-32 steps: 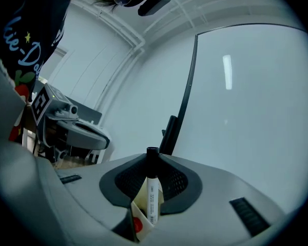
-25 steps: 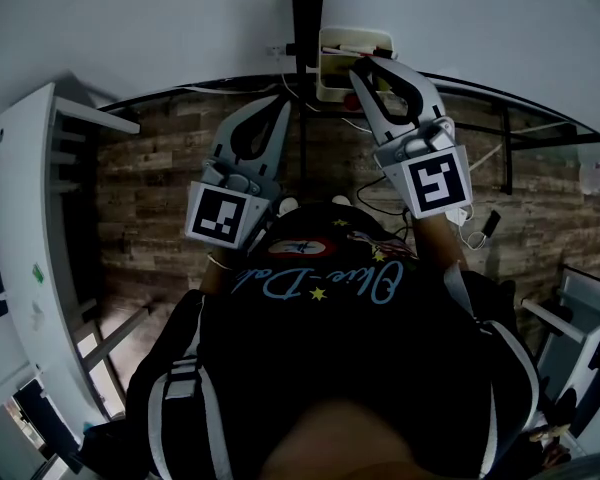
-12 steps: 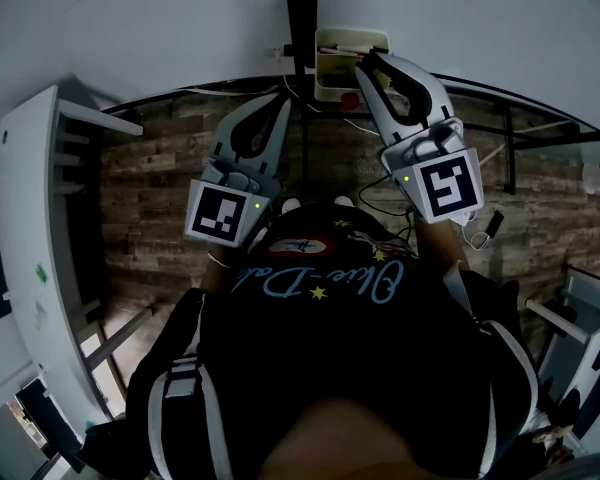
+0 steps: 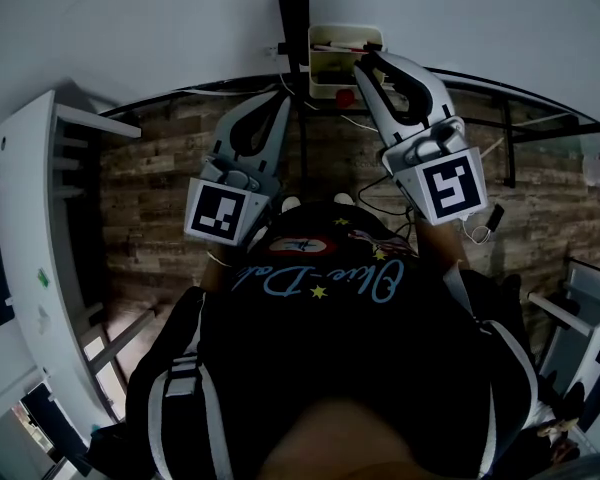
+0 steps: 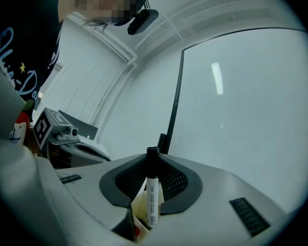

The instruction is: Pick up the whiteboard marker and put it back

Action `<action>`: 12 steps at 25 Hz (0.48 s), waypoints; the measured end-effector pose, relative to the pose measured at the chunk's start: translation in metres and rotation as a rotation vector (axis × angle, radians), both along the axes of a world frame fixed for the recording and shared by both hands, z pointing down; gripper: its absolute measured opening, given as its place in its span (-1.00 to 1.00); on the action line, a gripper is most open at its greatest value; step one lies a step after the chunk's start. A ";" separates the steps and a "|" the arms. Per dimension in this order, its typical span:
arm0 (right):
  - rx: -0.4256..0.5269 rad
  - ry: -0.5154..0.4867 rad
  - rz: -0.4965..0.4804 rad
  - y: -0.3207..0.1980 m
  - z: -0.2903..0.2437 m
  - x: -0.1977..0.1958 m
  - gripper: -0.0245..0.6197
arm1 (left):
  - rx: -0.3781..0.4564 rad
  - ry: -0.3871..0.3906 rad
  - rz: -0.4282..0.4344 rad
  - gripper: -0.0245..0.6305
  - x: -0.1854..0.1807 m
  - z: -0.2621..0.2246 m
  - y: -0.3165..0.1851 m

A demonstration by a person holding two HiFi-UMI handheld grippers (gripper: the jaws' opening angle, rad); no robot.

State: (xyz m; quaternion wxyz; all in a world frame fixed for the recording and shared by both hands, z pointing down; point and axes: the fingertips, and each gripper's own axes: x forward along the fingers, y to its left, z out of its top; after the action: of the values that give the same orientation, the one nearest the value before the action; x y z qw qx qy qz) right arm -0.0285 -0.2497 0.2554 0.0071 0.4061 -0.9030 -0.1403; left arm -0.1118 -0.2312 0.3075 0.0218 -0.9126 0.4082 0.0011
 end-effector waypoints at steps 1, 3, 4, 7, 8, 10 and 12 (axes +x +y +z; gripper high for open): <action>-0.001 0.001 -0.001 0.001 0.000 0.000 -0.70 | 0.000 0.001 0.004 -0.93 0.001 -0.001 0.000; -0.002 0.002 -0.001 0.001 0.001 0.000 -0.70 | 0.002 -0.001 0.010 -0.93 0.003 -0.001 0.000; -0.003 0.002 0.000 0.002 0.001 0.001 -0.70 | 0.002 -0.001 0.012 -0.93 0.004 -0.001 0.000; -0.004 0.000 -0.001 0.002 0.001 0.001 -0.70 | -0.001 0.002 0.019 -0.93 0.007 0.000 0.000; -0.006 -0.001 -0.001 0.001 0.001 0.001 -0.70 | -0.004 0.002 0.020 -0.93 0.007 0.001 0.000; -0.011 0.001 0.001 0.000 0.003 0.002 -0.70 | -0.008 0.004 0.021 -0.93 0.008 0.003 -0.001; -0.012 -0.001 0.000 -0.001 0.004 0.001 -0.70 | -0.009 0.004 0.020 -0.93 0.007 0.004 -0.002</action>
State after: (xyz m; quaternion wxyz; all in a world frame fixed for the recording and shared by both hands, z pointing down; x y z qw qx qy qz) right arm -0.0272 -0.2506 0.2594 0.0089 0.4060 -0.9038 -0.1348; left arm -0.1044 -0.2330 0.3115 0.0168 -0.9169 0.3989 0.0016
